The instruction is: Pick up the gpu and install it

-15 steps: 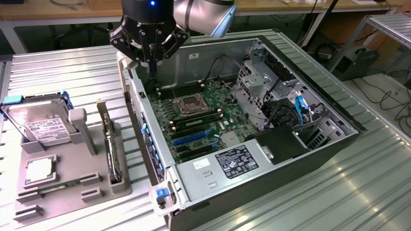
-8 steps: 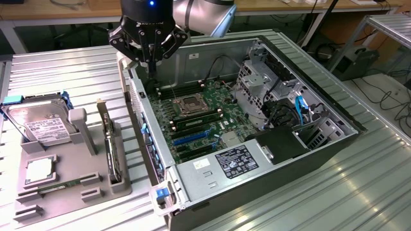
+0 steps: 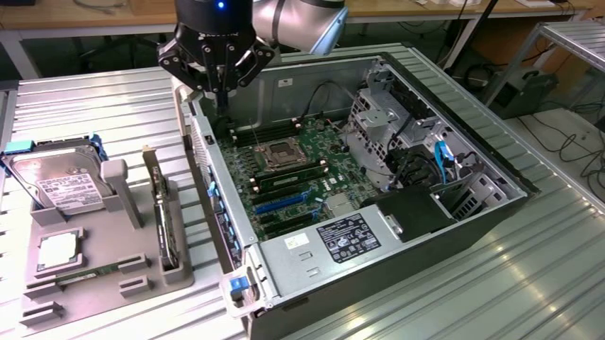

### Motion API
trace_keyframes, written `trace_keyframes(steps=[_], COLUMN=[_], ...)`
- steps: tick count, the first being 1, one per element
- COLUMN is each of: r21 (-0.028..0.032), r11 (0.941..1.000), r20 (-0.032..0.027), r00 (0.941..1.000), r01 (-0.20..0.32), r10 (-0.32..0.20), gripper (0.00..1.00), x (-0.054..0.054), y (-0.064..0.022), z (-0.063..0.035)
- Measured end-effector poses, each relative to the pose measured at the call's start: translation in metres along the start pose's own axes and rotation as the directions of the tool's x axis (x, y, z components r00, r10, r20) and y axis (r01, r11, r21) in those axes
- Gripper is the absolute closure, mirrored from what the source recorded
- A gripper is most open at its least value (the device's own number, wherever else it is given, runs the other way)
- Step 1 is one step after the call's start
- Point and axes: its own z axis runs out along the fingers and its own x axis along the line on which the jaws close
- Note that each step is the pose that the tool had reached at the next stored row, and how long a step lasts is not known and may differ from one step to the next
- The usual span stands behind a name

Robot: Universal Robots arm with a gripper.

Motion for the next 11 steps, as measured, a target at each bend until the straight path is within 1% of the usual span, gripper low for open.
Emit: trace_keyframes(steps=[11], r21=[0.0], r11=[1.0], r20=[0.0], r00=[1.0], r01=[0.0], r10=[0.0], gripper=[0.89], x=[0.0044], y=[-0.0003], z=[0.0001])
